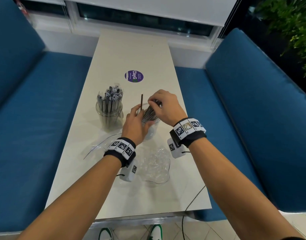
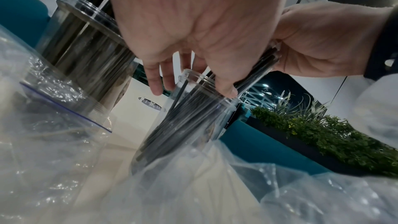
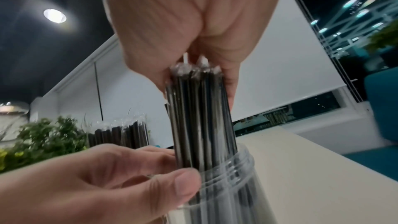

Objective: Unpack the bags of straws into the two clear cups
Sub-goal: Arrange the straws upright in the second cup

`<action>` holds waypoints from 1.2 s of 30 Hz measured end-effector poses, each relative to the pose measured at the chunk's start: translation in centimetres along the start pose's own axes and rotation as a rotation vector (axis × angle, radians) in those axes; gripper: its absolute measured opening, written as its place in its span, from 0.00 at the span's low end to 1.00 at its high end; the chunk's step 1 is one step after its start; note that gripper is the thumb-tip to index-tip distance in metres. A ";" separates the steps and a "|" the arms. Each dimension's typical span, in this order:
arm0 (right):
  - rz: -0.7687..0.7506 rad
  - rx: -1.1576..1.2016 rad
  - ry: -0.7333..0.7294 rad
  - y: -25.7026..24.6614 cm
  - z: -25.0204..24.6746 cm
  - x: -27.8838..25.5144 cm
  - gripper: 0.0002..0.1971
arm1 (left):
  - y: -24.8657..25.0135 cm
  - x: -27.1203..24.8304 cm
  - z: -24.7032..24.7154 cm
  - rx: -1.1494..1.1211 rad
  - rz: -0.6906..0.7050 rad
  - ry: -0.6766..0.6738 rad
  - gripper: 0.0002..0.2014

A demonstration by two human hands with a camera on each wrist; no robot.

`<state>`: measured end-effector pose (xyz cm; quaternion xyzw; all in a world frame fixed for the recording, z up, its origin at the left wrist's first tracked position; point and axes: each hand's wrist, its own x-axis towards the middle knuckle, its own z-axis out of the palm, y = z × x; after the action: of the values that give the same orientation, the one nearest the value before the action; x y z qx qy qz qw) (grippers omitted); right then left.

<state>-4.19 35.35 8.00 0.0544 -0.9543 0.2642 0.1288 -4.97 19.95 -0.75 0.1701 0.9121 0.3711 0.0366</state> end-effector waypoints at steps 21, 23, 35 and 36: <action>0.137 -0.143 -0.236 -2.6 -0.9 3.0 0.13 | 0.2 -0.2 -0.1 -0.202 -0.100 0.091 0.41; 0.164 -0.139 -0.166 -2.3 -1.5 2.8 0.11 | 0.1 -0.2 0.0 -0.202 -0.097 0.099 0.41; 0.028 -0.116 0.011 -1.2 -0.2 -0.5 0.11 | 0.2 -0.1 0.2 -0.194 -0.109 0.100 0.40; 0.020 -0.148 -0.009 -1.2 0.1 -0.6 0.13 | 0.3 -0.1 0.3 -0.196 -0.107 0.099 0.40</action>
<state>-3.49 34.32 8.29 0.0364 -0.9723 0.1938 0.1257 -4.74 20.26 -0.76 0.0983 0.8799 0.4641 0.0276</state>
